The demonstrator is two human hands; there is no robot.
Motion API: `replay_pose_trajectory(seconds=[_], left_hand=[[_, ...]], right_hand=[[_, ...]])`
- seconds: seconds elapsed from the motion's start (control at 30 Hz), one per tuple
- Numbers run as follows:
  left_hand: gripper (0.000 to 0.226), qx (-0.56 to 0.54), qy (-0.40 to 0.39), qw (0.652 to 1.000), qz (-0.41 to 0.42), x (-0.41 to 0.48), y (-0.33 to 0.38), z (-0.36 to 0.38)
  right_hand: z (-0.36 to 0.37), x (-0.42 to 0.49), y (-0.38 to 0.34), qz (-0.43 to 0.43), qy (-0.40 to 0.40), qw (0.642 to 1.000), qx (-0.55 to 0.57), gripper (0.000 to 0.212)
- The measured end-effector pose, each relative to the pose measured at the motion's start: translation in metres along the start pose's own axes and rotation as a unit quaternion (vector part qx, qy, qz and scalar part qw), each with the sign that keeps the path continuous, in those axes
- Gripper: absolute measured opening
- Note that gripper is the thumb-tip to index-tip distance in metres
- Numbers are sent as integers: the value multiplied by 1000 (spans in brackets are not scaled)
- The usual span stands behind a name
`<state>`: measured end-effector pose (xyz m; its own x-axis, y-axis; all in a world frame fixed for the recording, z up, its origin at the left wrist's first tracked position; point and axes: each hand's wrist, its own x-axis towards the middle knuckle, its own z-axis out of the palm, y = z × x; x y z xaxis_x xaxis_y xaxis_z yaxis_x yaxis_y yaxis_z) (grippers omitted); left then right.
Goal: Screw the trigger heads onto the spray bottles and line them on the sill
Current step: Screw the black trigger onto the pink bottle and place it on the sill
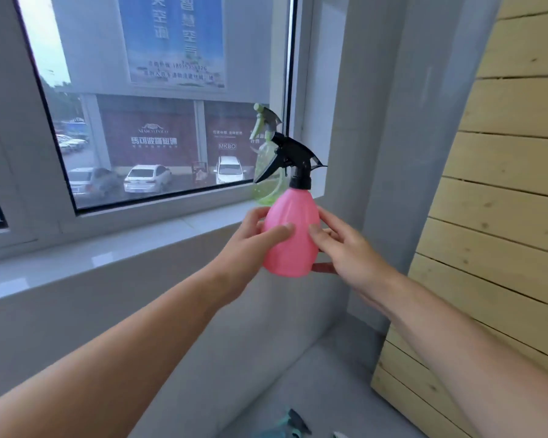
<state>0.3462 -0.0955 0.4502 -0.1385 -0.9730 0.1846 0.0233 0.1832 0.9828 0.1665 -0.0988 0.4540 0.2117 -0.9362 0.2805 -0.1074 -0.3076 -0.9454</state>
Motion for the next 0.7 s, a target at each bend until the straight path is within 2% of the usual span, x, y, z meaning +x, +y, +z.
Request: replay_pose_trajectory(seconds=[0.1, 0.33, 0.4, 0.5, 0.6, 0.7], left_hand=[[51, 43, 11, 999, 19, 23, 20, -39], [51, 96, 59, 993, 15, 59, 35, -93], [47, 94, 89, 992, 8, 68, 31, -101], [54, 93, 131, 987, -11, 79, 24, -108], [55, 93, 140, 986, -11, 89, 19, -111], [54, 99, 149, 984, -12, 96, 16, -112]], right_hand=[[22, 45, -19, -21, -17, 1000, -13, 44], [67, 114, -22, -22, -30, 999, -12, 43], [76, 128, -17, -17, -20, 1000, -17, 40], [84, 142, -11, -13, -12, 1000, -10, 31], [89, 152, -6, -12, -7, 1000, -6, 21], [90, 160, 0, -10, -6, 1000, -6, 22]])
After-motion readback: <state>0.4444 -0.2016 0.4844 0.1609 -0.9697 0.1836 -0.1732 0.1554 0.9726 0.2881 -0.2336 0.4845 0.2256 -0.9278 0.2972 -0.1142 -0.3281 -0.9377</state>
